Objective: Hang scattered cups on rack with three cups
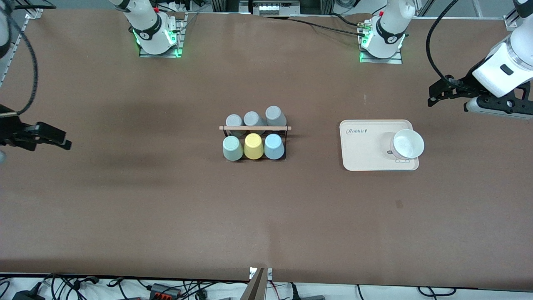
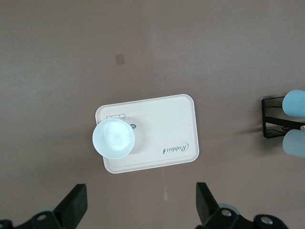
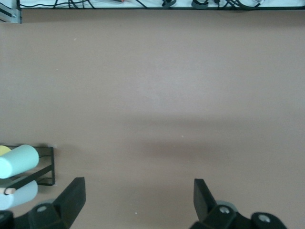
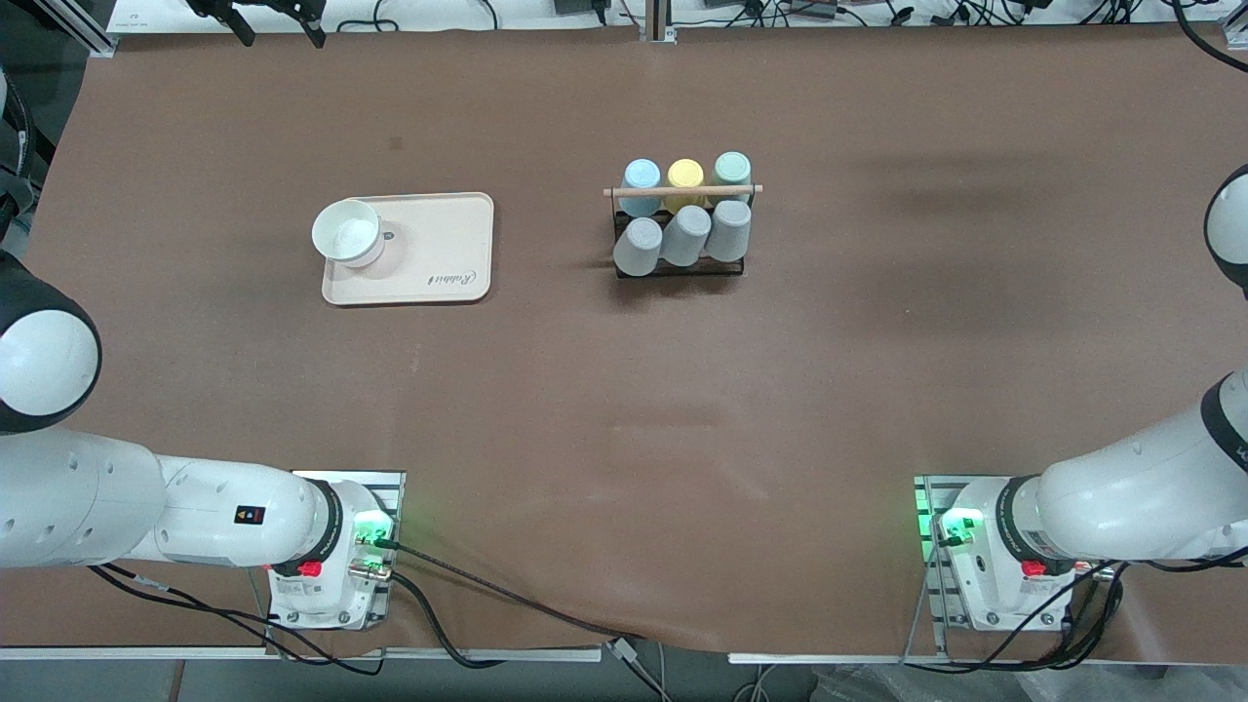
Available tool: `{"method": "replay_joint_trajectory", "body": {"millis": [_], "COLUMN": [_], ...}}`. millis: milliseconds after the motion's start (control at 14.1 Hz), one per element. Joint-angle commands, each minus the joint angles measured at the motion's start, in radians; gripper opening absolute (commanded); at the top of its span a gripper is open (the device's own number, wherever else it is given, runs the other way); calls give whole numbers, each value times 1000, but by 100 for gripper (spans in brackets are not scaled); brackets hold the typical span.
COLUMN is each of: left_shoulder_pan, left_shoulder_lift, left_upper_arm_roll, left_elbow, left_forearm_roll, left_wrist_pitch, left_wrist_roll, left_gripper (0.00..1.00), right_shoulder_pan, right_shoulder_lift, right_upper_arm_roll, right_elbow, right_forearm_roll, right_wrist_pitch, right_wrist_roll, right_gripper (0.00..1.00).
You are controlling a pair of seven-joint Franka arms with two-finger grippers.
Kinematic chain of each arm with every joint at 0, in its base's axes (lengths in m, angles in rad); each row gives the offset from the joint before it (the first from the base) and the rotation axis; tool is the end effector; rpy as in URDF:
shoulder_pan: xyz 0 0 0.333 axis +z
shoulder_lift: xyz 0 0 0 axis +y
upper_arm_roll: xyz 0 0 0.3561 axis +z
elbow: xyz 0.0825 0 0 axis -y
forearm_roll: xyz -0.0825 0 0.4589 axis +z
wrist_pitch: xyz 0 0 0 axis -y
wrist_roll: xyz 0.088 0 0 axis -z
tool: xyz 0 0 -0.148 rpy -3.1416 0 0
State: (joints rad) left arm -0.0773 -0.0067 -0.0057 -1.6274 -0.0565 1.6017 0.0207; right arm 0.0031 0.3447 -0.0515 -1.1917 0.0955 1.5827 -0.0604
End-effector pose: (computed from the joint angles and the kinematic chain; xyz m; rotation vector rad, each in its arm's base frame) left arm 0.6249 -0.0602 0.5997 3.0817 -0.1564 -0.0320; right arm 0.7485 -0.0154 0.5954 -3.0650 -0.0253 -0.0778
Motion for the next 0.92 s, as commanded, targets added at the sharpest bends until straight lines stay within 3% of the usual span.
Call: {"method": "replay_joint_trajectory", "body": {"millis": [0,142,425,850], "left_shoulder_pan": [-1,1,1,-1], "left_shoulder_lift": [-3,-3,-3,-3], "left_upper_arm_roll": [-2,0,0,-2], "left_elbow": [15,15,15,17], "left_forearm_roll": [14,14,14,14], "left_wrist_pitch": [-20,-20,-20,-20], "left_wrist_roll": [7,7,7,5], "left_gripper": [100,100,100,100], "right_shoulder_pan": [6,6,5,5], "right_shoulder_lift": [-70,-123,-309,-426], "right_upper_arm_roll": [36,36,36,36], "right_elbow": [-89,-171,-481,-614], "right_forearm_roll": [-97,-111,-108,-100], "right_wrist_pitch": [11,51,210,206], "right_wrist_roll": [-4,-6,-3,-1], "right_gripper": [100,100,100,100]}}
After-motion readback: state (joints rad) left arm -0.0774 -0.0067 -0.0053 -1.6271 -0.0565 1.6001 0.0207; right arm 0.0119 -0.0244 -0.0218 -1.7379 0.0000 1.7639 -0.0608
